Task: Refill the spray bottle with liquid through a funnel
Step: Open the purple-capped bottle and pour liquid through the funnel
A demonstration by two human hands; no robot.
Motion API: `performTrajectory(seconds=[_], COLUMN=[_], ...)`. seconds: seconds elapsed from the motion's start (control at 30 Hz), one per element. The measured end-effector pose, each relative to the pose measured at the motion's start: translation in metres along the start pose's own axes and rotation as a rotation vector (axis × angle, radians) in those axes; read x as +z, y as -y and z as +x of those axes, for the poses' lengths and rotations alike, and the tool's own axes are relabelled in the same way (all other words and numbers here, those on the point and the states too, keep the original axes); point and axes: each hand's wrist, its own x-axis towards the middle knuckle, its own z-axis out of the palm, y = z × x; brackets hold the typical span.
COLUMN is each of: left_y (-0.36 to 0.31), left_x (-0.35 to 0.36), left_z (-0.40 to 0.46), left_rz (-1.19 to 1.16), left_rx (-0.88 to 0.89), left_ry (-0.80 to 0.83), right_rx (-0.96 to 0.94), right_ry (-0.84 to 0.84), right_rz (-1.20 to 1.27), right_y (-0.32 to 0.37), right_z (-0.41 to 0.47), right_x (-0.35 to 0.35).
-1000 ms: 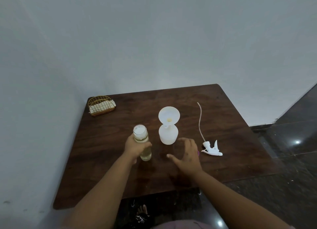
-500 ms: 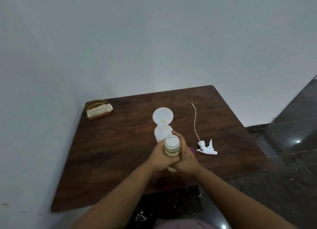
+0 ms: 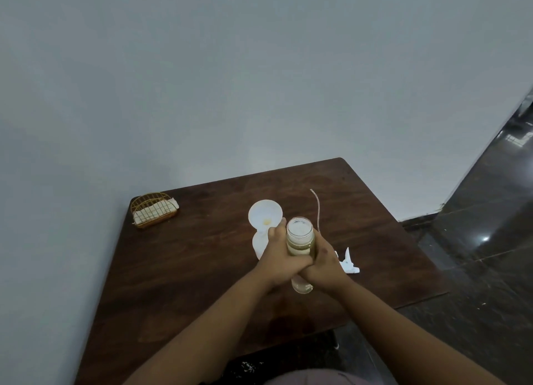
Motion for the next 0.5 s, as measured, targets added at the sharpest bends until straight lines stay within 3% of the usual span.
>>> performTrajectory(seconds=[0.23,0.4,0.5], left_y=[-0.028,-0.035,-0.028], left_x=[-0.025,-0.049,-0.077], left_z=[0.019,0.044,0.051], left_rz=[0.046,-0.042,0.037], left_rx=[0.097,0.06,0.161], left_ry=[0.027,0.134,0.073], right_rx=[-0.038,-0.054,-0.008], right_ry=[-0.096,-0.107,-0.139], right_rz=[0.001,-0.029,-0.102], right_y=[0.012,0.012,0.005], right_z=[0.034,0.064,0.081], right_x=[-0.004,-0.01,-0.017])
